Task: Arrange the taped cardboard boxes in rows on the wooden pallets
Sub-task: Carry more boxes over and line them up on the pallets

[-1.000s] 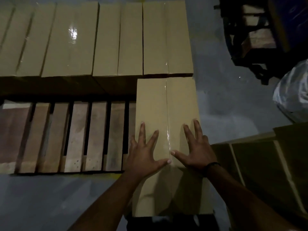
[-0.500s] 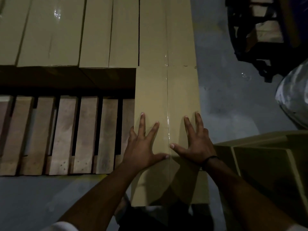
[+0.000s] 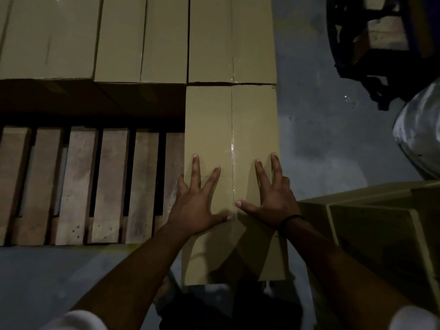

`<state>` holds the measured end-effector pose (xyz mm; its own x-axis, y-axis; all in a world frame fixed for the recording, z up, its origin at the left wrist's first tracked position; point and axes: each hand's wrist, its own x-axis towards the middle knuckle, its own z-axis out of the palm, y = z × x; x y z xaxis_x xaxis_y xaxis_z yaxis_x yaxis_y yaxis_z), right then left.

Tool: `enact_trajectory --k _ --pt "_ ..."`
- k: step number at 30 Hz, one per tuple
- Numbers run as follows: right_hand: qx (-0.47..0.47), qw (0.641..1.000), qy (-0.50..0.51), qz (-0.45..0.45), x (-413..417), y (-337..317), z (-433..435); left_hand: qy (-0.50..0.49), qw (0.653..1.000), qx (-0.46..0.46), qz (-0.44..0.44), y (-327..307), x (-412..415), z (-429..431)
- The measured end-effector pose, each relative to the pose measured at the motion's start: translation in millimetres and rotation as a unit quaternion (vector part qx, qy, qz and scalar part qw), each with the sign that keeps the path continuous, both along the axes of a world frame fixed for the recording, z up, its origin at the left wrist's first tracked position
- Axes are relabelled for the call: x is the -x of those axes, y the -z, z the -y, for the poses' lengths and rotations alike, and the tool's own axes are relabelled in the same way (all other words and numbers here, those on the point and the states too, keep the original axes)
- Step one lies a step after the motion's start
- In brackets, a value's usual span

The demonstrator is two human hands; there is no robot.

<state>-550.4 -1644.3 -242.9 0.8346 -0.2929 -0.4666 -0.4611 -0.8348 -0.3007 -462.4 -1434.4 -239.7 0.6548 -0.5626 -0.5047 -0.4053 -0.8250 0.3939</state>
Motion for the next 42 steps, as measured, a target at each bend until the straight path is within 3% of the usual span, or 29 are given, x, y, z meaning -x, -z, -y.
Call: enact_trajectory --k 10,20,26,30,36,42 --pt "0.024 1.0 -0.007 -0.005 17.0 -2.8 -12.0 0.014 0.999 -0.048 0.005 -8.4 11.6 -3.8" --pt "-0.008 0.996 -0.025 -0.08 105.5 -20.2 -53.6 0.046 0.996 -0.074 -0.019 -28.5 111.0 -58.3" --pt "-0.055 0.998 0.012 -0.031 170.1 -26.2 -68.4 0.02 1.0 -0.015 -0.014 -24.3 141.3 -93.5" --pt "-0.033 0.999 0.015 -0.014 198.5 -25.6 -83.0 -0.001 1.0 0.017 0.017 -15.8 149.5 -113.7" --pt "0.014 0.999 0.035 0.038 209.8 -18.6 -92.6 -0.053 0.997 -0.007 0.06 -13.7 155.7 -124.4" --pt "0.037 0.995 0.035 0.091 210.9 -4.5 -90.9 -0.083 0.992 0.043 0.09 4.7 167.0 -130.2"
